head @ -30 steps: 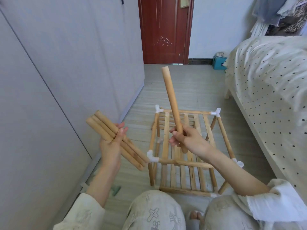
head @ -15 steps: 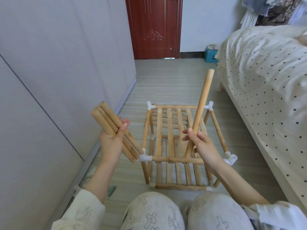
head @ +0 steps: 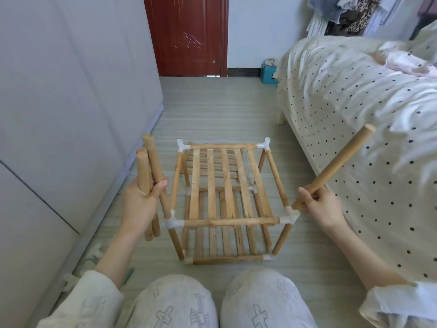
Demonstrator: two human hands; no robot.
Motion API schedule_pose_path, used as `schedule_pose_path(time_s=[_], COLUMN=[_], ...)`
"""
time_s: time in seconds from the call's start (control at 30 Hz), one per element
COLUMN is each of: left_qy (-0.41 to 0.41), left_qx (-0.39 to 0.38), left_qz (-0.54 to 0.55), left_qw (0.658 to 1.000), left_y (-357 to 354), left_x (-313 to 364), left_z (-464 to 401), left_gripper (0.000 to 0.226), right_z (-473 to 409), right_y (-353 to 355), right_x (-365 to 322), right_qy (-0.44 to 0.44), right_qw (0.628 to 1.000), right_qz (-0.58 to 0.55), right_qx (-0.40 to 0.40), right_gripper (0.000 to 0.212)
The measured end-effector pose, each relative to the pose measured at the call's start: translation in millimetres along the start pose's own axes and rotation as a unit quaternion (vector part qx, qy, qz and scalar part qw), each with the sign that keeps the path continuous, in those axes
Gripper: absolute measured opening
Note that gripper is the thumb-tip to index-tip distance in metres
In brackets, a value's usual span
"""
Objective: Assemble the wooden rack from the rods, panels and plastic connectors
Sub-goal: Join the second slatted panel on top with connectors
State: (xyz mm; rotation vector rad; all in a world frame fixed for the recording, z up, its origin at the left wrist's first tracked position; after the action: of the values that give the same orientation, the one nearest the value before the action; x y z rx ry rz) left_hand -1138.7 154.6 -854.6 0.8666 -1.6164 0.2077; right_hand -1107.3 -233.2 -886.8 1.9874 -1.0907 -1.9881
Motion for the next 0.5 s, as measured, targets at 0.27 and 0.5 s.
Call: schedule_pose_path(time_s=[0.27,0.5], left_qy=[0.006,-0.016], left_qx=[-0.003,-0.017], left_qz=[0.018,0.038], left_qw=[1.000,0.999], left_y=[-3,-3], left_x=[2,7], left_z=[5,8], left_gripper=[0.010,0.022], right_z=[0,-4], right_y=[-3,-12], right_x=[15,17], right_qy=[-0.003,-0.002], right_qw=[0.999,0.995], right_qz=[0.035,0.068], right_qx=[0.009,-0.075], right_gripper=[0.022,0.012])
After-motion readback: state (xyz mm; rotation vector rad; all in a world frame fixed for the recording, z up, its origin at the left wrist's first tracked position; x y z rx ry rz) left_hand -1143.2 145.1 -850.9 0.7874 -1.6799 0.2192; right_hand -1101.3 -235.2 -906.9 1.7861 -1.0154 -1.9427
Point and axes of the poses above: each hand's wrist, its own z-axis away from the middle knuckle, its own y-axis out of the back of the hand, x = y × z, the point moved 6 cm from there along -z, towards the middle knuckle, and after that the axes turned 10 degrees about x, right-handed, at the moved point
